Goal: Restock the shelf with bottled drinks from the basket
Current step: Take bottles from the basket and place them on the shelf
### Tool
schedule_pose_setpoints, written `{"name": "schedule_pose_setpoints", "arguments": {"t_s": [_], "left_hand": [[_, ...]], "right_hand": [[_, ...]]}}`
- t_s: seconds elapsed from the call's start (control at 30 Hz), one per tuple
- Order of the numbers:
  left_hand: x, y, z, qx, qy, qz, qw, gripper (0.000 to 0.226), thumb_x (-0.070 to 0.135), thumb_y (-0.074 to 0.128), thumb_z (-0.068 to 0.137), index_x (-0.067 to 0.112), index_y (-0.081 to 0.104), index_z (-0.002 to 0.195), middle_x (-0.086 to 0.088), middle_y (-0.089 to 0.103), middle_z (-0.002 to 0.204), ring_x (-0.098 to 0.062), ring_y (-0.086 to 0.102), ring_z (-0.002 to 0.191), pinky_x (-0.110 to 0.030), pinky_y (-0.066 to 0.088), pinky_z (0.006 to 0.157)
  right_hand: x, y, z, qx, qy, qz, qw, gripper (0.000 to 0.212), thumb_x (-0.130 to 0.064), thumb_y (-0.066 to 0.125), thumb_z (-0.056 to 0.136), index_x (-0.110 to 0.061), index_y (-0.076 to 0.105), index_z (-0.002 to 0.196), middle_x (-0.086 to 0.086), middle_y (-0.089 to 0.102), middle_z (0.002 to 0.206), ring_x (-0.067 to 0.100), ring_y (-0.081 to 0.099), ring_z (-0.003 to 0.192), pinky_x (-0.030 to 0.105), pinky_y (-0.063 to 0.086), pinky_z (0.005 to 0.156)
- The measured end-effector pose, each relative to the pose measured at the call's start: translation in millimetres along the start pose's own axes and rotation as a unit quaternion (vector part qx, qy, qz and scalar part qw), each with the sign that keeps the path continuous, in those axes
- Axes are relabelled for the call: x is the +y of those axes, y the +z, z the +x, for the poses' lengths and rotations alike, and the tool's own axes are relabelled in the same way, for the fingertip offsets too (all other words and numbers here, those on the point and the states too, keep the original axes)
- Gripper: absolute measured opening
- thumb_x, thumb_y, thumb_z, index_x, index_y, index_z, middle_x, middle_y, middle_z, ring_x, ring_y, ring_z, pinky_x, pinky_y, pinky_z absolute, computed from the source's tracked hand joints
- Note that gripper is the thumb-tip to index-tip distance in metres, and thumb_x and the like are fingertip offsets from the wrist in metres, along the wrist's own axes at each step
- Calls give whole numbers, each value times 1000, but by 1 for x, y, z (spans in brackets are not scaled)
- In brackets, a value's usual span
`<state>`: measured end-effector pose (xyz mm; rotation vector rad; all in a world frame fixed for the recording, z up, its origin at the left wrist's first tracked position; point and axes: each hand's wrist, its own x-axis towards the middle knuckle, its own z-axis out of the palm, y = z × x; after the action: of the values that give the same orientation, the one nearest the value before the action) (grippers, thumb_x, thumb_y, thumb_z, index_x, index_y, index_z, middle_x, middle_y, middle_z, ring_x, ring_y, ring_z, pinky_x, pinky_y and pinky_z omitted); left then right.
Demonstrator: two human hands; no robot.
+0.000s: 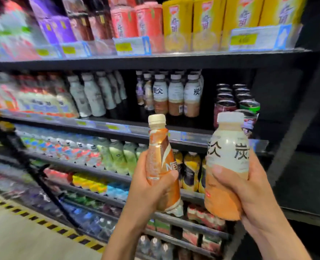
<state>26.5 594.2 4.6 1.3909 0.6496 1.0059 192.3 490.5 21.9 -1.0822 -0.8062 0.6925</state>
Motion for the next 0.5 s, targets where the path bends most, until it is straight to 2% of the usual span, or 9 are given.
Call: {"name": "schedule_pose_setpoints", "arguments": {"t_s": [0.07, 0.13, 0.27, 0.33, 0.43, 0.5], "left_hand": [[0, -32, 9, 6, 2, 5, 1000, 48, 41, 81, 63, 46, 62, 106, -16, 69, 100, -44, 67, 95, -61, 55, 86], [1, -60, 21, -1, 8, 21, 1000, 48, 42, 80, 64, 46, 60, 108, -13, 69, 100, -40, 68, 94, -60, 55, 86], [3, -103, 54, -21, 15, 46, 999, 50, 46, 78, 64, 44, 59, 110, -5, 70, 98, -29, 70, 92, -50, 58, 86], [4, -120, 75, -22, 11, 39, 999, 48, 47, 78, 62, 46, 61, 107, -3, 71, 98, -26, 70, 93, -45, 59, 85], [6, -139, 116, -31, 4, 14, 999, 44, 44, 79, 63, 42, 64, 104, -11, 70, 103, -34, 69, 98, -50, 58, 86], [6, -149, 145, -31, 3, 5, 999, 40, 36, 81, 68, 36, 64, 104, -16, 69, 104, -39, 69, 96, -55, 57, 85]], "right_hand": [[13, 32, 7, -1, 3, -5, 1000, 70, -27, 85, 51, -31, 63, 117, 3, 75, 98, 16, 71, 80, 28, 58, 60], [25, 59, 14, 1, 8, -4, 1000, 64, -22, 84, 55, -36, 65, 114, 2, 75, 97, 16, 71, 79, 27, 57, 60], [39, 102, 36, -6, 18, -26, 999, 55, -34, 85, 53, -50, 67, 103, -3, 75, 99, 15, 73, 82, 27, 58, 62], [40, 119, 52, -8, 21, -38, 999, 49, -31, 84, 59, -53, 66, 99, -6, 75, 98, 13, 73, 84, 28, 59, 65], [45, 137, 83, 3, 18, -54, 998, 46, -27, 79, 64, -50, 66, 102, -8, 75, 96, 10, 72, 82, 25, 56, 62], [48, 146, 104, 11, 21, -67, 997, 54, -25, 84, 63, -43, 64, 109, -7, 75, 95, 11, 72, 79, 24, 55, 60]]}}
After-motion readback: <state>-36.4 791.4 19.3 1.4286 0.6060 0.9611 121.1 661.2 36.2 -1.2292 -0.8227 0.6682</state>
